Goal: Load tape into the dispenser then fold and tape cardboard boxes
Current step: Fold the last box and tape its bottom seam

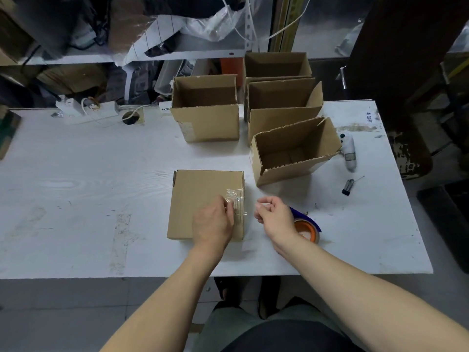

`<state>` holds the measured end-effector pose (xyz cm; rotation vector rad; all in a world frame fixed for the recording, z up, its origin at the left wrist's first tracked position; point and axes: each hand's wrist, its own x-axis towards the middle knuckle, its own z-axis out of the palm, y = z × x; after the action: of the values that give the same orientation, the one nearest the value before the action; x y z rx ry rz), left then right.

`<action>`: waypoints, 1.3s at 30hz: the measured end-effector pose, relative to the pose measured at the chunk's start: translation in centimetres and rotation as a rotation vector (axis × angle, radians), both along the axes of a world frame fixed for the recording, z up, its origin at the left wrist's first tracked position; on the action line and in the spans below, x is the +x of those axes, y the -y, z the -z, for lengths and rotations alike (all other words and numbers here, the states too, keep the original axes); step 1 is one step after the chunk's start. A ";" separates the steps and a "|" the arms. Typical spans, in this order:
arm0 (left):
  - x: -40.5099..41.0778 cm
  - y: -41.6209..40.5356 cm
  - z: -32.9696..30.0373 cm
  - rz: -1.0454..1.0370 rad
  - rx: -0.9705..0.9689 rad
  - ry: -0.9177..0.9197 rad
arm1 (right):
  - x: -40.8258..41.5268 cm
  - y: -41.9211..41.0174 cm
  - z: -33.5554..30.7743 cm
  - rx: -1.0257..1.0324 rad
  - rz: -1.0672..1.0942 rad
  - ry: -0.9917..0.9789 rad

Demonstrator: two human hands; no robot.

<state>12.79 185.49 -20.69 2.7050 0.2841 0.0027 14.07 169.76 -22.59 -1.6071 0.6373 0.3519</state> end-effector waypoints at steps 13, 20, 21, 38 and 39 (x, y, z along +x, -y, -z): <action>0.6 -1.2 1.6 0.116 0.206 0.025 | -1.0 -2.9 2.3 -0.355 -0.300 0.133; 0.3 -1.6 1.9 0.148 0.129 0.058 | -0.8 -2.8 1.8 -0.438 -0.457 0.049; 0.3 -1.6 1.9 0.140 0.119 0.019 | -0.7 -2.5 1.5 -0.474 -0.483 0.056; 2.5 -0.7 -0.5 -0.011 -0.020 -0.290 | -3.2 -2.4 -0.4 -0.405 -0.555 0.184; 2.6 -0.6 -0.6 -0.003 -0.022 -0.306 | -3.3 -2.5 -0.4 -0.402 -0.523 0.184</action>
<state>15.39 186.14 -20.05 2.6776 0.3751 -0.4128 10.82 172.22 -22.15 -2.1627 0.1374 0.4700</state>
